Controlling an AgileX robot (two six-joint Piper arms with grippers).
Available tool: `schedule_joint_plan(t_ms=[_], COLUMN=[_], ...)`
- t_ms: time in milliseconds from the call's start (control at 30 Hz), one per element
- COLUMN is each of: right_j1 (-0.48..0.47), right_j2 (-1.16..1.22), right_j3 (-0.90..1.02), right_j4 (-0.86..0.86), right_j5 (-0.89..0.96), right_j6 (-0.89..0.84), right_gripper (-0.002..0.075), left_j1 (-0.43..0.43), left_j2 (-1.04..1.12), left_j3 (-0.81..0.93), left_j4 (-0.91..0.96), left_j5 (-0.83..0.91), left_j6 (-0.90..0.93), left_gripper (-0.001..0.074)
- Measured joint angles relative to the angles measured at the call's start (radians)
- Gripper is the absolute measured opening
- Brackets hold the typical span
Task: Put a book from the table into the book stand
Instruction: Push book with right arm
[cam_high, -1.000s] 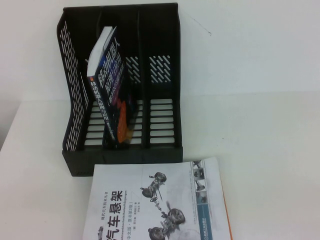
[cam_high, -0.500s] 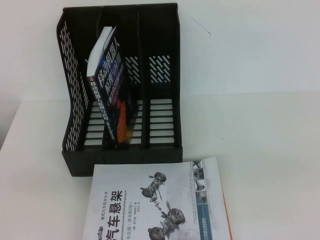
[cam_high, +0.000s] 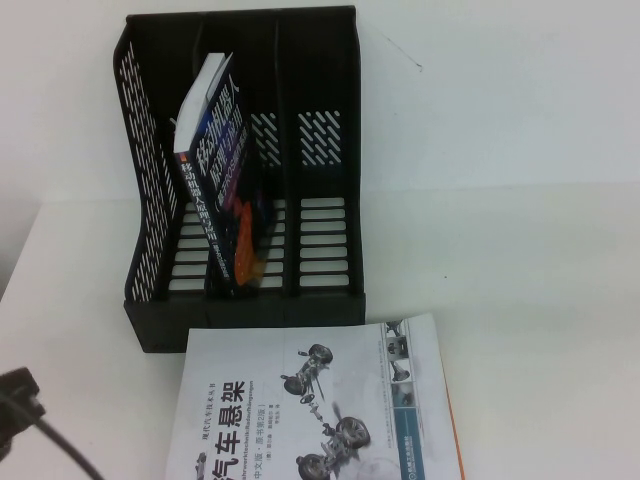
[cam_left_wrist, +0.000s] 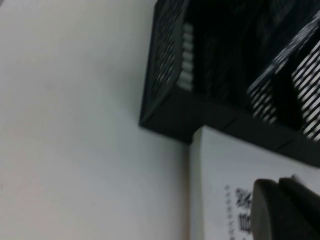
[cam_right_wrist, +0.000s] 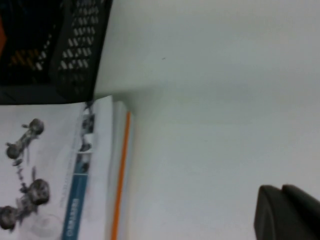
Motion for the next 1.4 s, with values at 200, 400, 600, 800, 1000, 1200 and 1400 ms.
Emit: schedule_joint_plan(t_ms=[200, 400, 600, 800, 1000, 1200, 1400], right_j1=[0.0, 0.079, 0.252, 0.311, 0.313, 0.313, 0.313], right_j2=[0.323, 0.569, 0.745, 0.882, 0.903, 0.918, 0.958], right_j3=[0.0, -0.007, -0.051, -0.141, -0.149, -0.149, -0.149], right_j4=[0.469, 0.731, 0.785, 0.793, 0.753, 0.714, 0.699], right_j5=[-0.083, -0.147, -0.248, -0.223, -0.246, -0.254, -0.252], right_j6=[-0.399, -0.666, -0.719, -0.723, -0.718, -0.687, -0.66], right_gripper=[-0.0002, -0.0002, -0.0002, -0.0002, -0.0002, -0.0002, -0.0002], left_j1=[0.0, 0.0, 0.0, 0.0, 0.0, 0.0, 0.0], left_j2=[0.171, 0.338, 0.485, 0.529, 0.529, 0.529, 0.529], left_j3=[0.004, -0.024, -0.035, -0.035, -0.035, -0.032, 0.01], left_j4=[-0.11, -0.389, -0.631, -0.703, -0.711, -0.719, -0.815], left_j5=[-0.011, -0.003, 0.009, 0.07, 0.112, 0.163, 0.158], left_j6=[0.062, 0.308, 0.528, 0.581, 0.583, 0.583, 0.652], left_gripper=[-0.0002, -0.0002, -0.0002, -0.0002, -0.0002, -0.0002, -0.0002])
